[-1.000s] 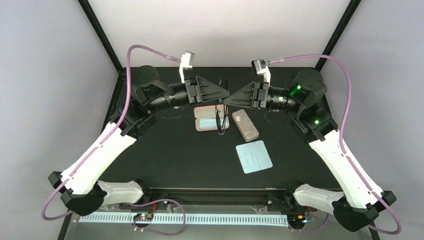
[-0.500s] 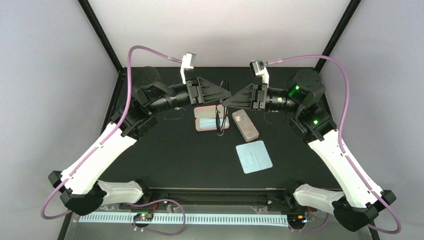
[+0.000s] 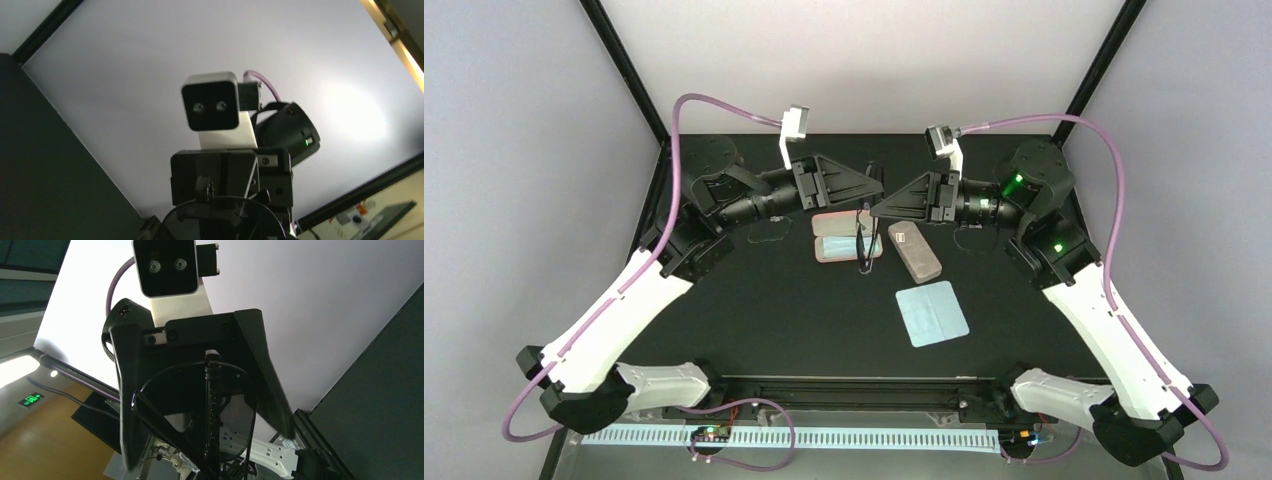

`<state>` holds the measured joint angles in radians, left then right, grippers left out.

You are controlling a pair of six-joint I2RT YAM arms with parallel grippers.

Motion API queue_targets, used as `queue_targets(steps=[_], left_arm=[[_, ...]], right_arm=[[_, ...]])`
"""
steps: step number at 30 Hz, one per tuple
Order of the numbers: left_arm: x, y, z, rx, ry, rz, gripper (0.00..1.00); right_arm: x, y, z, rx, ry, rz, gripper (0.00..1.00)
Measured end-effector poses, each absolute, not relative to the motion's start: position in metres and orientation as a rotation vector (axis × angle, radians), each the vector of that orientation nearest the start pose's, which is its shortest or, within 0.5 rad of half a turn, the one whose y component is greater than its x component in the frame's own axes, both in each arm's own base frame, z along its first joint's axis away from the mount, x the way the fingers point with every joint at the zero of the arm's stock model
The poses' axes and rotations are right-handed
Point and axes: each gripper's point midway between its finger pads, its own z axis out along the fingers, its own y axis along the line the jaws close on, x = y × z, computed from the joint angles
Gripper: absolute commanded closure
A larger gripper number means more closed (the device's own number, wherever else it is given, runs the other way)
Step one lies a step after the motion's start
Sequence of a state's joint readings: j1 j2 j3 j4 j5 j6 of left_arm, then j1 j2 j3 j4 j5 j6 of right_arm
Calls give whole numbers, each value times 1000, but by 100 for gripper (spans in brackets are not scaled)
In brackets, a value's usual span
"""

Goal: Organize the sunglasses
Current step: Place the sunglasses in the sunglasses case.

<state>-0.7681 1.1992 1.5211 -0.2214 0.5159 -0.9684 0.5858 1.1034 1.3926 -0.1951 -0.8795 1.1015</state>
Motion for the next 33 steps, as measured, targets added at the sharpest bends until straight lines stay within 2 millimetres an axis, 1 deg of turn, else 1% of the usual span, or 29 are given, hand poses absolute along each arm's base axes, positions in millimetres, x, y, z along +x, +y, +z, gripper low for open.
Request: queue_targets(steps=[3,4,8,11,15,17,18,21,23,25,28,29,33], left_arm=[[202,-305,515,290,1743,-1681,8],[202,-301,514,272,1747,-1667,3],[204,-284,510,202,1755,-1584,1],[205,-265,506,147,1758,-1495,1],[206,-236,496,81,1765,-1335,1],[206,-219,486,49,1778,-1240,1],[206,-210,479,33,1787,-1190,1],[206,-183,447,-16,1840,-1029,1],[204,-164,418,-41,1878,-919,1],[200,-148,388,-55,1922,-827,1],[194,-129,347,-60,1974,-719,1],[192,-125,337,-57,1989,-694,1],[186,-113,293,-54,2047,-614,1]], right_arm=[[177,275,490,-400,1855,1875,99],[177,274,488,-392,1863,1863,99],[182,271,477,-337,1902,1814,99],[192,268,465,-257,1945,1759,99],[211,263,442,-108,2014,1669,99],[222,260,425,-2,2067,1617,99],[229,258,415,63,2101,1588,99],[244,253,385,239,2192,1509,99],[251,250,362,351,2254,1463,99],[256,246,331,499,2336,1397,99],[258,239,292,708,2437,1285,99],[257,238,283,770,2460,1251,99],[249,242,255,977,2532,1151,99]])
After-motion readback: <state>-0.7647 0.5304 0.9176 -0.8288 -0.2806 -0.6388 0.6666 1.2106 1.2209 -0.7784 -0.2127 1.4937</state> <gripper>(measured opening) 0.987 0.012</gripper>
